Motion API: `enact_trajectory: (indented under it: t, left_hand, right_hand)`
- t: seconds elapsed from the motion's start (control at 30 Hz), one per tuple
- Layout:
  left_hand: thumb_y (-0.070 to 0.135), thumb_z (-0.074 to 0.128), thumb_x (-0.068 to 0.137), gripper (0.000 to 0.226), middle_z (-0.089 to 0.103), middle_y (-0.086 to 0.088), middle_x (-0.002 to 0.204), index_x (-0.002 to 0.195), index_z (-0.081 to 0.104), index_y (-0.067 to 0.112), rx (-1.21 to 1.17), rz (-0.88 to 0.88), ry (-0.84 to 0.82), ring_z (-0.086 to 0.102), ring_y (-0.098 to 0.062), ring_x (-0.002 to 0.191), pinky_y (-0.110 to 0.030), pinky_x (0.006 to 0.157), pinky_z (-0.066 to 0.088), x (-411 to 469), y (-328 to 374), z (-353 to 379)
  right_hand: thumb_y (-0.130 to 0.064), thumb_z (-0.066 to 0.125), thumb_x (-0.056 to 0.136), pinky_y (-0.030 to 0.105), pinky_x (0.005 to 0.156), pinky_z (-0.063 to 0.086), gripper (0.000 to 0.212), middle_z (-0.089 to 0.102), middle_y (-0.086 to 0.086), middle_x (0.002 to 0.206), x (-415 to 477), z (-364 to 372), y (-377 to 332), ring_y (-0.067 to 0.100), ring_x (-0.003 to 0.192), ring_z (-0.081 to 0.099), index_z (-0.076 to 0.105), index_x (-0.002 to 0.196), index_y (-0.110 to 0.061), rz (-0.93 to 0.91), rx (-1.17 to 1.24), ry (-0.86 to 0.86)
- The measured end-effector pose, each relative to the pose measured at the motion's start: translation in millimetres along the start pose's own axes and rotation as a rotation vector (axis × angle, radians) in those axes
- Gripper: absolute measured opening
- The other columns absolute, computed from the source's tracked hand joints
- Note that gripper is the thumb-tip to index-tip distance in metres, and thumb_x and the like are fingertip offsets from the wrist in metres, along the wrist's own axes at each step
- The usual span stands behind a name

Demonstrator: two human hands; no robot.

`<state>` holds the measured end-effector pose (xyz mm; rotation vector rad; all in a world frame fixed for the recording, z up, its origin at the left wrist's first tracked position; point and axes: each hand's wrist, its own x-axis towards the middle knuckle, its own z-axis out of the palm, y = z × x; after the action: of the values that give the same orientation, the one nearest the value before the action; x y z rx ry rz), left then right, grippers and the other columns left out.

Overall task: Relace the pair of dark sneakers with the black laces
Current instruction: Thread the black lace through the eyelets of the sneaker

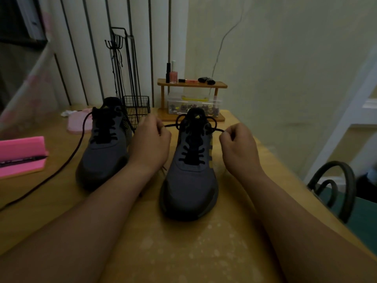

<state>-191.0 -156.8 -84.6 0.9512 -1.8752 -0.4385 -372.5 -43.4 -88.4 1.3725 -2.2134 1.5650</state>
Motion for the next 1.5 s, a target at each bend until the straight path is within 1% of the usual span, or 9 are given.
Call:
enact_trajectory:
  t: [0.1, 0.2, 0.53, 0.8, 1.1, 1.2, 1.3, 1.37, 1.5]
  left_hand:
    - [0.02, 0.055, 0.105, 0.012, 0.057, 0.008, 0.11, 0.116, 0.059, 0.018, -0.126, -0.02, -0.069, 0.055, -0.011, 0.101, -0.027, 0.083, 0.045, 0.4, 4.2, -1.3]
    - [0.02, 0.055, 0.107, 0.014, 0.06, 0.02, 0.1, 0.117, 0.064, 0.025, -0.218, 0.057, -0.136, 0.056, 0.006, 0.092, -0.009, 0.074, 0.04, -1.3, 13.8, -0.6]
    - [0.024, 0.048, 0.11, 0.02, 0.055, 0.006, 0.081, 0.092, 0.057, 0.027, -0.373, -0.016, -0.246, 0.047, 0.001, 0.062, -0.027, 0.063, 0.039, -3.9, 12.2, -4.1]
    - [0.029, 0.046, 0.111, 0.022, 0.062, 0.002, 0.091, 0.1, 0.06, 0.015, -0.457, -0.084, -0.273, 0.054, -0.009, 0.073, -0.029, 0.073, 0.048, -5.2, 16.3, -8.5]
    - [0.02, 0.04, 0.11, 0.02, 0.07, -0.011, 0.109, 0.098, 0.055, 0.014, -0.617, -0.362, -0.138, 0.071, -0.023, 0.083, -0.037, 0.075, 0.054, 0.1, 16.7, -6.7]
    - [0.028, 0.047, 0.109, 0.016, 0.066, -0.008, 0.106, 0.112, 0.056, 0.015, -0.482, -0.308, -0.126, 0.069, -0.02, 0.091, -0.041, 0.082, 0.055, -1.2, 13.4, -3.7]
    - [0.032, 0.059, 0.103, 0.02, 0.043, 0.001, 0.129, 0.118, 0.052, 0.022, -0.26, -0.118, 0.068, 0.057, -0.01, 0.1, -0.028, 0.092, 0.05, -4.0, 11.7, -4.6]
    - [0.032, 0.063, 0.1, 0.017, 0.045, 0.001, 0.119, 0.104, 0.052, 0.02, -0.102, 0.048, 0.205, 0.05, -0.008, 0.089, -0.013, 0.079, 0.042, -6.3, 12.4, -9.6]
    - [0.053, 0.058, 0.1, 0.038, 0.058, 0.004, 0.072, 0.076, 0.055, 0.024, -0.046, 0.069, -0.064, 0.057, -0.016, 0.067, -0.036, 0.061, 0.049, -10.4, 21.6, -7.5]
  right_hand:
    - [-0.018, 0.057, 0.101, 0.027, 0.069, 0.042, 0.001, 0.06, -0.006, 0.094, -1.2, -4.8, -3.0, 0.005, 0.084, 0.055, 0.057, 0.101, -0.017, 0.019, 0.097, -0.045]
    - [-0.019, 0.059, 0.104, 0.01, 0.071, 0.043, 0.008, 0.066, -0.008, 0.103, -4.5, -2.3, -11.4, 0.0, 0.094, 0.061, 0.062, 0.109, -0.025, -0.074, 0.173, -0.116]
    - [-0.022, 0.058, 0.105, 0.018, 0.068, 0.042, 0.012, 0.06, -0.009, 0.085, -5.4, -7.1, -8.6, 0.002, 0.076, 0.054, 0.062, 0.093, -0.025, -0.103, 0.19, -0.14]
    - [-0.033, 0.056, 0.106, 0.051, 0.085, 0.056, 0.021, 0.067, 0.001, 0.09, -7.6, -7.2, -10.1, 0.022, 0.092, 0.065, 0.063, 0.09, -0.022, -0.084, 0.232, -0.131]
    - [-0.025, 0.044, 0.108, 0.045, 0.086, 0.057, 0.022, 0.072, 0.001, 0.103, -4.7, -6.7, -10.2, 0.009, 0.091, 0.071, 0.058, 0.1, -0.01, 0.2, 0.336, -0.081]
    - [-0.027, 0.047, 0.109, 0.037, 0.079, 0.053, 0.02, 0.07, 0.0, 0.102, -6.0, -5.4, -9.3, 0.01, 0.094, 0.07, 0.056, 0.099, -0.012, 0.184, 0.305, -0.089]
    - [-0.033, 0.053, 0.105, 0.04, 0.076, 0.049, 0.019, 0.061, 0.001, 0.096, -5.4, -7.5, -9.5, 0.017, 0.089, 0.06, 0.052, 0.097, -0.016, 0.111, 0.181, 0.03]
    - [-0.035, 0.055, 0.104, 0.039, 0.071, 0.047, 0.021, 0.055, 0.0, 0.089, -5.4, -14.2, -15.4, 0.018, 0.081, 0.053, 0.051, 0.092, -0.018, 0.009, 0.062, 0.185]
    - [-0.046, 0.056, 0.101, 0.037, 0.058, 0.041, 0.033, 0.055, -0.006, 0.071, -15.7, -17.8, -35.3, 0.013, 0.066, 0.052, 0.053, 0.079, -0.021, -0.066, -0.067, 0.019]
